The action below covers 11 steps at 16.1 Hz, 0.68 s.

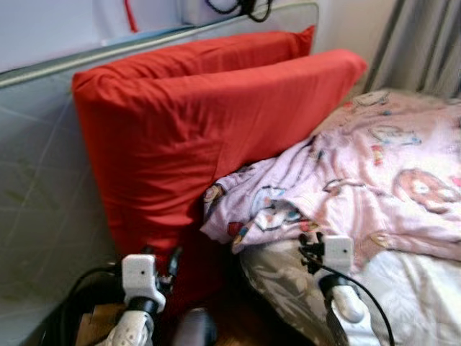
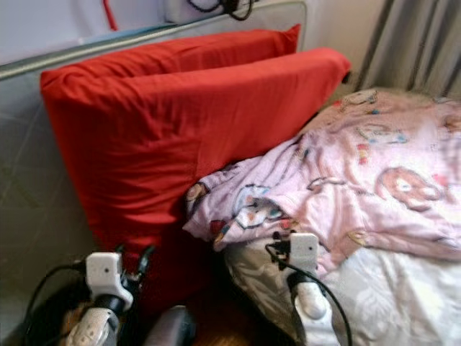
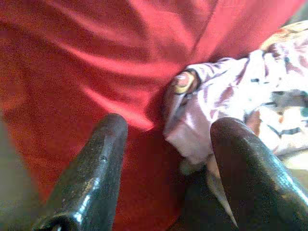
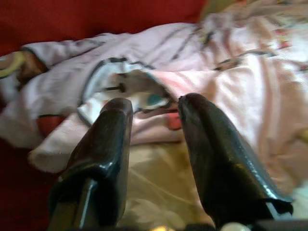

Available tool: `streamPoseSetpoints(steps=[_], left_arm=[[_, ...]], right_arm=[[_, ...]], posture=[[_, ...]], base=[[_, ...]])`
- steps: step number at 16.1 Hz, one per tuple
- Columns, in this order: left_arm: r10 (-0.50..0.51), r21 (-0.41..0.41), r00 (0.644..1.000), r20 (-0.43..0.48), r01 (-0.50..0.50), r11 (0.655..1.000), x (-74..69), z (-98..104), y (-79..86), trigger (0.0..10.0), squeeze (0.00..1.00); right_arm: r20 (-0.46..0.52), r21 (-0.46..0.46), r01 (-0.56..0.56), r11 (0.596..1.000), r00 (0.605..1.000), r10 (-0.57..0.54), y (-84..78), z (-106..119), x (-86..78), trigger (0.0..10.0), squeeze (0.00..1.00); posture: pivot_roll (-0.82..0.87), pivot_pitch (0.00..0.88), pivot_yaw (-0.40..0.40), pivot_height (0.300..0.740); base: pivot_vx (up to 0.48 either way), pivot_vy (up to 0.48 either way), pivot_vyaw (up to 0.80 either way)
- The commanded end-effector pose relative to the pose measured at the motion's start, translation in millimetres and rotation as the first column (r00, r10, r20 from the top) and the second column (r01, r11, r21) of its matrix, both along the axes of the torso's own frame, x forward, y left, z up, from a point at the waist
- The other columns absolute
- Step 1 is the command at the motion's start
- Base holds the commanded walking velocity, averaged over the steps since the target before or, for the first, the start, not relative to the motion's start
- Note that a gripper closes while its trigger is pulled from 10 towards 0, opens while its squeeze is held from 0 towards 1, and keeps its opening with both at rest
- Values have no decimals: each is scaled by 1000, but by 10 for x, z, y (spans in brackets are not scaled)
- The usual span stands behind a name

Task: Clean up the room

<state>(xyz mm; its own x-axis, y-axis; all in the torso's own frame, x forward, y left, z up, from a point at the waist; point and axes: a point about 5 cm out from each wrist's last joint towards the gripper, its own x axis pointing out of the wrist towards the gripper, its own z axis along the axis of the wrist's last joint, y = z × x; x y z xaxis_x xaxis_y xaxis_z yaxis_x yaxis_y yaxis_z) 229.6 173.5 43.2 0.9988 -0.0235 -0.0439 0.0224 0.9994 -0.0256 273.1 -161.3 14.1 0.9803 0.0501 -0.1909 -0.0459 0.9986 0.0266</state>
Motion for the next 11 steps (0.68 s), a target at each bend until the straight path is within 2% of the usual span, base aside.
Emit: streamPoseSetpoints(steps=[1, 9, 11], left_arm=[[-1, 8, 1000, -2, 1, 1000, 22, 17, 28, 10000, 0], [-16, -3, 1000, -3, 16, 1000, 23, 27, 8, 10000, 0], [-17, -1, 1000, -4, 17, 1000, 26, 28, 8, 10000, 0]], right_arm=[[5, 11, 12, 1000, 1000, -12, 8, 16, 18, 10000, 0], [-7, 5, 52, 999, 999, -52, -41, -11, 9, 10000, 0], [-37, -6, 63, 998, 997, -63, -45, -36, 17, 10000, 0]], posture=[[104, 0, -14, 618], [106, 0, -12, 618], [105, 0, -12, 618]], base=[[0, 0, 0], [0, 0, 0], [0, 0, 0]])
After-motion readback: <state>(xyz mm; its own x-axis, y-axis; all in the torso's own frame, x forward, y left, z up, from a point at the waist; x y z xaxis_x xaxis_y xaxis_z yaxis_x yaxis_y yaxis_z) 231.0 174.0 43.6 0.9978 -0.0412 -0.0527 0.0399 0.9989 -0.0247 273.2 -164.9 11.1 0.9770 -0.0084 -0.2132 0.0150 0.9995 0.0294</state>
